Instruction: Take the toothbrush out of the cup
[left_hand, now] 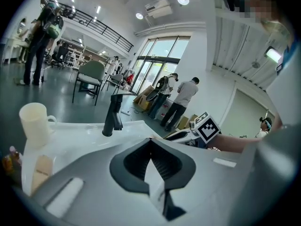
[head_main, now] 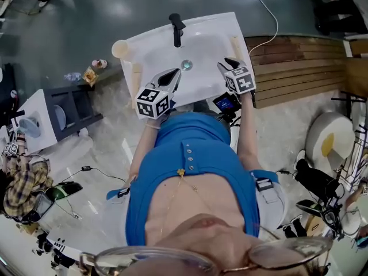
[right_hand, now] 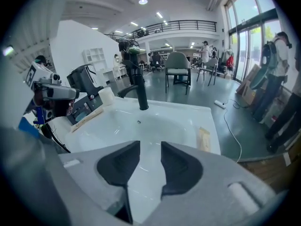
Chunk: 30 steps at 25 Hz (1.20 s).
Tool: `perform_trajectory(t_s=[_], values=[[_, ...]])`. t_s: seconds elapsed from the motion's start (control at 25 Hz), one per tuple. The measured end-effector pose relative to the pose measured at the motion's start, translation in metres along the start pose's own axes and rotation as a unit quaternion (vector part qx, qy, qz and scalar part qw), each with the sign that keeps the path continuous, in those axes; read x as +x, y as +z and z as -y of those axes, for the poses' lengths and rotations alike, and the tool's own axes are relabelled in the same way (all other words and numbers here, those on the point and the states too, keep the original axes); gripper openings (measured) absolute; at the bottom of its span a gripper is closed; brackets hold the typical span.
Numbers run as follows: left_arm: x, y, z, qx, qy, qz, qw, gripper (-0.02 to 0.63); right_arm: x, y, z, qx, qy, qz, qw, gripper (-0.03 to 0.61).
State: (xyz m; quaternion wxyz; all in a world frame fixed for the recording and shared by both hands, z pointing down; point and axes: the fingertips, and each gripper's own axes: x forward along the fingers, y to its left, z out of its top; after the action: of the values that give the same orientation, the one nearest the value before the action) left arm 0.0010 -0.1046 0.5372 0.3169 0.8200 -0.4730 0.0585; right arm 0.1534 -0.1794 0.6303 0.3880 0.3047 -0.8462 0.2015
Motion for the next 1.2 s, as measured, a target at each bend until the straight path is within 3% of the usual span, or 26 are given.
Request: perform_trajectory(t_s=[0.32, 0.68, 0.92, 1.2], values=[[-0.012, 0.001, -0.005, 0.003, 0.006, 0.007, 1.0000, 0.002, -0.003, 0.028, -0.026, -0.046, 0.012, 0.029, 0.998, 0.003], [-0.019, 0.002, -0.005, 0.008, 0.009, 0.008, 0.9999, 0.002, -0.012, 0.049, -0.063, -0.116, 0.059, 0.053, 0.990, 0.003], [-0.018, 0.003, -0.003, 0.013, 0.006, 0.004, 0.9999, 0.002, -0.015, 0.053, -0.098, -0.202, 0.106, 0.045, 0.973, 0.002], [-0.019, 0.008, 0.004, 0.042, 0.000, 0.002, 0.9991, 0.002, -0.029, 0.073, -0.129, -0.223, 0.149, 0.100, 0.958, 0.002]])
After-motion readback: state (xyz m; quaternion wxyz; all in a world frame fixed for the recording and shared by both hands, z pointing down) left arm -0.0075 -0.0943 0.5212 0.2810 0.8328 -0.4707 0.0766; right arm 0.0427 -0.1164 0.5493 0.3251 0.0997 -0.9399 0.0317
